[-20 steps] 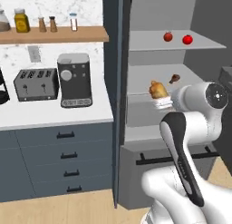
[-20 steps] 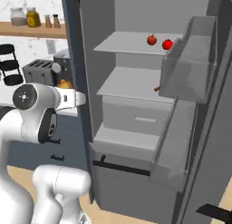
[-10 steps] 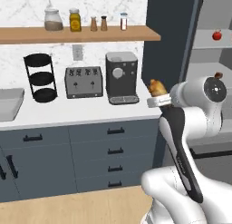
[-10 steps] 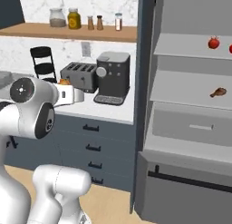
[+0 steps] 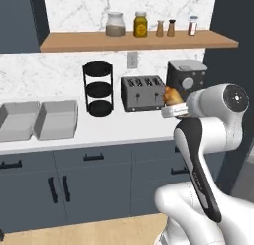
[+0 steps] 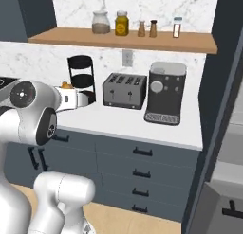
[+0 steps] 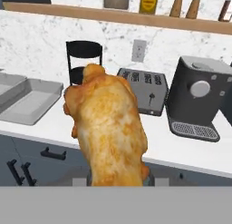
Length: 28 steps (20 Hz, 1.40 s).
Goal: Place one tomato and one chicken drumstick in each tupperware on the nearby counter, to pack two identical lunches.
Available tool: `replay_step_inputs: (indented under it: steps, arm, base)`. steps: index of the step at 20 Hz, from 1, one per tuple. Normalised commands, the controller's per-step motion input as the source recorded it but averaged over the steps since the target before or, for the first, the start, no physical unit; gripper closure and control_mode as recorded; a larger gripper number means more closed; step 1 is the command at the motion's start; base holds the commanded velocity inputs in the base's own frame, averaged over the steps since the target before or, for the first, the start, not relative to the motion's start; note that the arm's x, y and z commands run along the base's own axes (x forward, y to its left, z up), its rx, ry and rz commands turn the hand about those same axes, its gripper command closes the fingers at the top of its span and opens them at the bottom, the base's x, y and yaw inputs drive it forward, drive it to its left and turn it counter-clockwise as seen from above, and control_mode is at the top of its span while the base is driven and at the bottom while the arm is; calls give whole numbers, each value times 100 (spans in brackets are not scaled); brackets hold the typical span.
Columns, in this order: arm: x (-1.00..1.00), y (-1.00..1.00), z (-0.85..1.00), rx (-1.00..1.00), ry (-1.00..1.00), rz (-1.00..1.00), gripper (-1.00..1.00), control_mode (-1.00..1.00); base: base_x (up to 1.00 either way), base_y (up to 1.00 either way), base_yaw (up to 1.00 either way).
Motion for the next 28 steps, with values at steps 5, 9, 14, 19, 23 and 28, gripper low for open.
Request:
replay_step_inputs:
  steps: [5, 9, 14, 19, 23, 28]
  arm:
    - [0, 0, 0, 0, 0, 0, 100, 100]
    - [0, 0, 0, 0, 0, 0, 100, 100]
    - [0, 0, 0, 0, 0, 0, 100, 100]
    - [0, 0, 0, 0, 0, 0, 100, 100]
    - [0, 0, 0, 0, 0, 0, 100, 100]
    - [19, 12, -26, -4, 12, -1, 100, -100]
  base:
    - [70, 100, -2]
    - [62, 100, -5]
    - [60, 100, -6]
    - [59, 100, -7]
    - [52, 100, -7]
    - [18, 38, -3]
